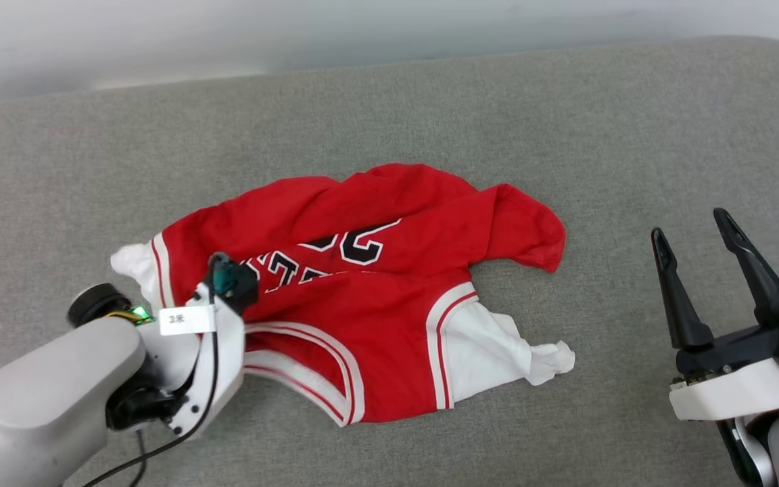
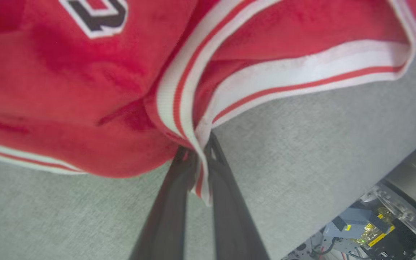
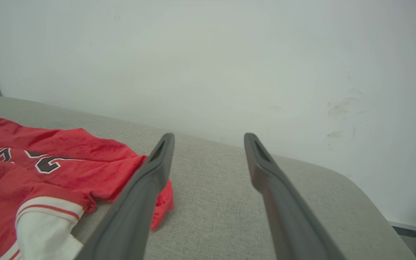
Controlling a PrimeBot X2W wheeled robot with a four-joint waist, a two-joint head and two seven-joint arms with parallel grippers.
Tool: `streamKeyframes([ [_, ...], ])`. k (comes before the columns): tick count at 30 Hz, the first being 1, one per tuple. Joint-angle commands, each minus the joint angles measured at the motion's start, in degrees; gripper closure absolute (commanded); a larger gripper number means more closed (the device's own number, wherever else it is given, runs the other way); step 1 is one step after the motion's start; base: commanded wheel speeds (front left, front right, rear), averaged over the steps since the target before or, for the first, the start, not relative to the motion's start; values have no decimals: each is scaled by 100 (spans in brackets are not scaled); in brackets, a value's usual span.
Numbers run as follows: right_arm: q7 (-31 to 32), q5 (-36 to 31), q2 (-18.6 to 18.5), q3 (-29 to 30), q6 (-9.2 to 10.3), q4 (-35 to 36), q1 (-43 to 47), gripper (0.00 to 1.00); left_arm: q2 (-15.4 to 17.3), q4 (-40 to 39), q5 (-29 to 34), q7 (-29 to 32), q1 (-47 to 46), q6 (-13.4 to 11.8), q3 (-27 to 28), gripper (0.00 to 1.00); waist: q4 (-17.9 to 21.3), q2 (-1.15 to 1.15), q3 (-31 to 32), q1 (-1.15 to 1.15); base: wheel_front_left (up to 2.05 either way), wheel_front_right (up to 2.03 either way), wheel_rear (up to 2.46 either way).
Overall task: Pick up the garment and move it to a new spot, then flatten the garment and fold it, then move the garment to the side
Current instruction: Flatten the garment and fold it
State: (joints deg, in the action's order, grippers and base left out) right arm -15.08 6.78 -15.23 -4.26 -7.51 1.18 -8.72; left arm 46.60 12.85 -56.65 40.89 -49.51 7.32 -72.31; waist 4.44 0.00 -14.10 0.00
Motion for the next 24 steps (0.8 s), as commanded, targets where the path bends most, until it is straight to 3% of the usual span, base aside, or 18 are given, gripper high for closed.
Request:
streamKeyframes([
  [1,-12,-14,-16,22,4,-15,89,0,-72,-147,-94,-112,-72,9,13,100,-71,0,131,0,0,0,0],
  [4,-12,-15,3,27,4,-7,144,0,30,-461,-103,-255,-334,4,79,100,-106,0,276,0,0,0,0],
  [8,-12,2,13,47,4,18,170,0,-97,-933,-227,-323,-497,6,89,100,-114,0,360,0,0,0,0],
  [18,-13,-8,136,47,4,92,119,0,-1068,-1102,121,58,315,6,-103,100,46,0,140,0,0,0,0],
  [23,-13,-21,159,82,4,72,65,0,-1234,-905,396,159,795,7,-108,100,70,0,66,0,0,0,0],
  [24,-13,-26,156,100,4,62,76,0,-1226,-877,387,43,811,6,-113,77,52,0,81,0,0,0,0],
])
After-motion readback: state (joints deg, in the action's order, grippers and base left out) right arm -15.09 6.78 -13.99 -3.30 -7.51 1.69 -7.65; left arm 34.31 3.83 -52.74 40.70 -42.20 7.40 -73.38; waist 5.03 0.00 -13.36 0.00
